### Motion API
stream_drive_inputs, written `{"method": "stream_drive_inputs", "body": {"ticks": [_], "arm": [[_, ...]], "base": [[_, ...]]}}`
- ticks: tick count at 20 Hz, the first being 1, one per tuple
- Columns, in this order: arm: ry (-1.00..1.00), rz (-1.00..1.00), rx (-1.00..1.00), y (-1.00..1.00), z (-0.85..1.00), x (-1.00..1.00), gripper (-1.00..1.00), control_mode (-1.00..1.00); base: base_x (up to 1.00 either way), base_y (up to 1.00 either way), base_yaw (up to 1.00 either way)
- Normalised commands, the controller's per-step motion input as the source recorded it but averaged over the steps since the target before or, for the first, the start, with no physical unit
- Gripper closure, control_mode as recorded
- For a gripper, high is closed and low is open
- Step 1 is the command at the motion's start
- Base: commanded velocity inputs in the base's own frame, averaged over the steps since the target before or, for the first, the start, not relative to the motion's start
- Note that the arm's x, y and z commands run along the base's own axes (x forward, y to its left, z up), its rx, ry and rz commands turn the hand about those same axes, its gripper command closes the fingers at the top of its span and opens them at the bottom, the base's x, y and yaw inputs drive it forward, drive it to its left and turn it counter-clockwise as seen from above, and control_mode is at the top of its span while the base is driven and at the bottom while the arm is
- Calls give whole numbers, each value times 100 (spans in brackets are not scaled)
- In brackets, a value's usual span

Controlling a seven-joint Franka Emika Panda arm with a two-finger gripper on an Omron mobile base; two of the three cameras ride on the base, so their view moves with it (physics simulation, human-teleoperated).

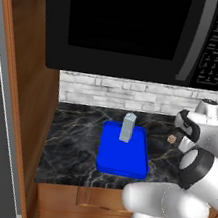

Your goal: Take out the milk from the fridge and place it on the tray on the counter. Then take the sugar cube near the tray and place it in the tray.

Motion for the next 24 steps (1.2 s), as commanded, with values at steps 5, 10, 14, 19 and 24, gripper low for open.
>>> {"method": "stream_drive_inputs", "body": {"ticks": [5,10,14,19,24], "arm": [[3,0,1,1,-27,31,-100,-100],[0,0,1,0,-8,26,-100,-100],[0,0,3,0,-7,18,-100,-100],[0,0,0,0,0,27,-100,-100],[0,0,0,0,-4,22,-100,-100]], "base": [[0,0,0],[0,0,0],[0,0,0],[0,0,0],[0,0,0]]}}
